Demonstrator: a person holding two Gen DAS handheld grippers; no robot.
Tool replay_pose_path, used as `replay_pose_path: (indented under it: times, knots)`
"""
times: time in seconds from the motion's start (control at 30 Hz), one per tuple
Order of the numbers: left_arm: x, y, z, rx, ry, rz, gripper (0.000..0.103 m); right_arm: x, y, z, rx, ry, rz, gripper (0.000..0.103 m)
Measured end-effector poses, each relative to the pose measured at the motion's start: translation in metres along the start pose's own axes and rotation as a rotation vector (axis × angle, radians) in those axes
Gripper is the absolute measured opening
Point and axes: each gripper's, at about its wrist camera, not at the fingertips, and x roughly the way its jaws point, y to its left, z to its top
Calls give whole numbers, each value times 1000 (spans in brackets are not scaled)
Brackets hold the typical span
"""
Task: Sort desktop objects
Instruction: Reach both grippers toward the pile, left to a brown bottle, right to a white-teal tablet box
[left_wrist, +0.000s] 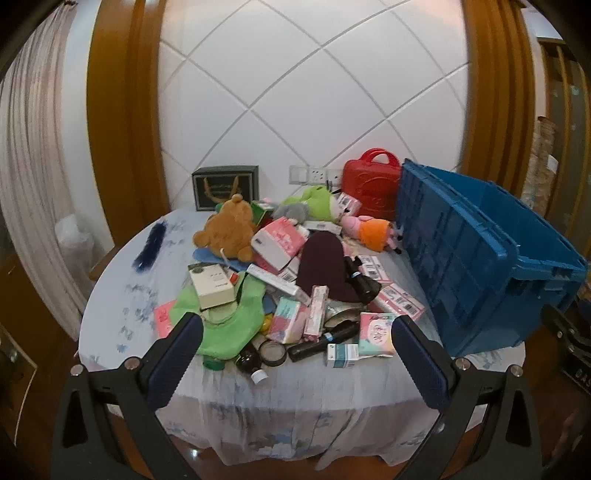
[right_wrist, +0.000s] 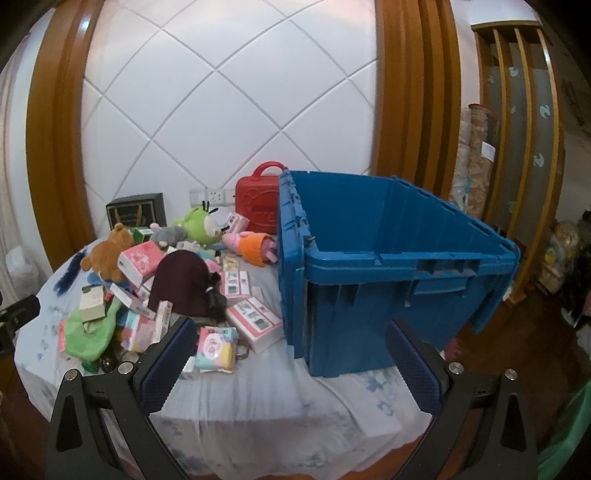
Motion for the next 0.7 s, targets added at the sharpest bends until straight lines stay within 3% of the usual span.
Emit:
replay_pose_path:
  times: [0.2,0.23,0.4,0.43,0.6,0.7]
  knots:
    - [13,16,-6,-34,32,45,103,14,10,-3,-29,32,20,103]
    - [16,19,-8,-143,27,210,103,18,12,-5,-33,39,24,103]
    - [32,43,-24,-163,69,250,103,35,28,-14,-57,73,74,103]
    - [37,50,-28,-184,84,294,103,40,32,-16,-62,83,86,103]
    - [69,98,-59,-222,195,367,103,82,66,-34,-86,177,168,103]
    - [93,126,-77,-252,256,371,103,109,92,-47,-108,217,191,103]
